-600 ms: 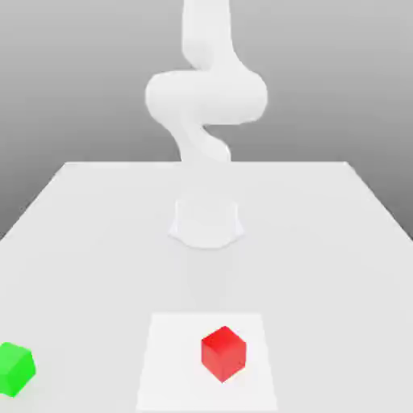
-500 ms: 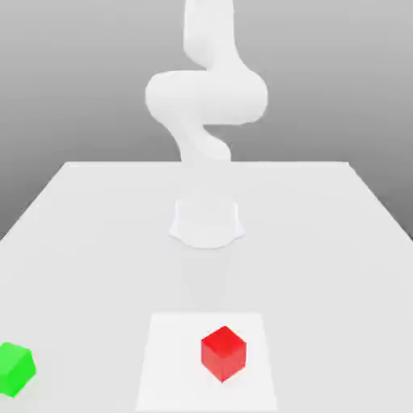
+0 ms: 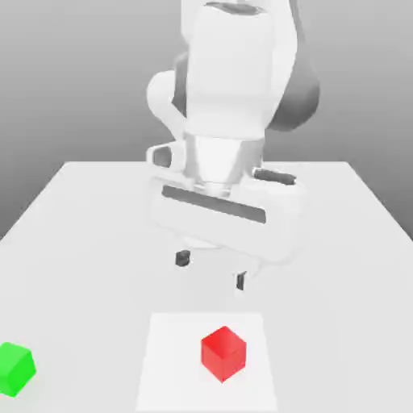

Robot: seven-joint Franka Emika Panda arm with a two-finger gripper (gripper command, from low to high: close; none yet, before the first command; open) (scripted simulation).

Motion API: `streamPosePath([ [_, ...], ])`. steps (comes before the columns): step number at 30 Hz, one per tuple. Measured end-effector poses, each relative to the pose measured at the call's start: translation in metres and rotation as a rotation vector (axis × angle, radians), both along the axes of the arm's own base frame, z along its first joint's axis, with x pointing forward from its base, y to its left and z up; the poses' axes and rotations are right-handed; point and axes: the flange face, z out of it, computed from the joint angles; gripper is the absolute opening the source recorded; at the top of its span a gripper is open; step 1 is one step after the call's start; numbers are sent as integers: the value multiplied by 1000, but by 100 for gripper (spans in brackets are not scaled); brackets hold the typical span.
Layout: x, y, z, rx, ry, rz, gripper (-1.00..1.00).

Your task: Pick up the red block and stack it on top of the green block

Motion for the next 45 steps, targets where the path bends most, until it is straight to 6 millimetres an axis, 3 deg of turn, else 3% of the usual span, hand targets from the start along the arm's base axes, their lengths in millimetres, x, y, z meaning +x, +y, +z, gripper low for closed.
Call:
streamPosePath([
  [3, -20, 7, -54, 46, 88, -102, 0],
  [9, -27, 8, -125, 61, 115, -139, 0],
  [10, -27, 8, -133, 61, 116, -138, -100],
  [17, -27, 9, -133, 61, 114, -139, -100],
  [23, -26, 4, -76, 61, 114, -148, -100],
  [25, -10, -35, -67, 69, 111, -240, -100],
  [29, 11, -133, -54, 85, 104, -446, -100],
  [34, 3, -256, -41, 95, 95, -685, -100],
  [36, -6, -301, -55, 98, 92, -770, -100],
  [38, -10, -316, -82, 98, 92, -798, -100],
  [39, -11, -318, -93, 98, 92, -803, 100],
  [45, -11, -319, -99, 97, 92, -805, 100],
])
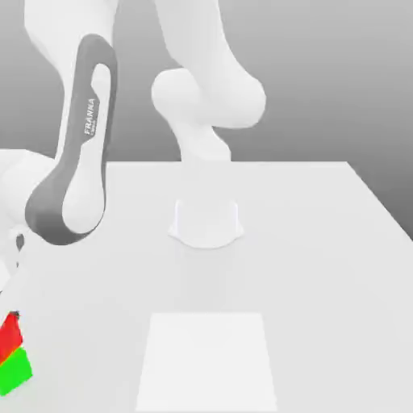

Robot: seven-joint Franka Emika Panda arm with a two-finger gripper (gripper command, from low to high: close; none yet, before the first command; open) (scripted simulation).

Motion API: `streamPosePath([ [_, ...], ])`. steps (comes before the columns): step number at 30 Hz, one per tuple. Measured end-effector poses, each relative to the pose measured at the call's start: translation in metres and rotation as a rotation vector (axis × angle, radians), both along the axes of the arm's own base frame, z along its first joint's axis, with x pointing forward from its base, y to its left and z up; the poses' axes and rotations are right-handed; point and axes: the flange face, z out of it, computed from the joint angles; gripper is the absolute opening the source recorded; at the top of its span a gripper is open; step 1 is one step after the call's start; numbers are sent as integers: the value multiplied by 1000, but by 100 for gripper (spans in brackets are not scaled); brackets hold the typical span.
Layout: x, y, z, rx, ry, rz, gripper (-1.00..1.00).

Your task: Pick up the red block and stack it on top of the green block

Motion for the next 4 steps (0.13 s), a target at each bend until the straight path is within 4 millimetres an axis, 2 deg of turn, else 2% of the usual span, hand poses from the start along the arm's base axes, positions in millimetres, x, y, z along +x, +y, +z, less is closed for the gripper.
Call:
streamPosePath([
  [2, 0, -2, 15, 0, 1, -2, 100],
  [4, 0, -2, 42, 0, 1, -2, 100],
])
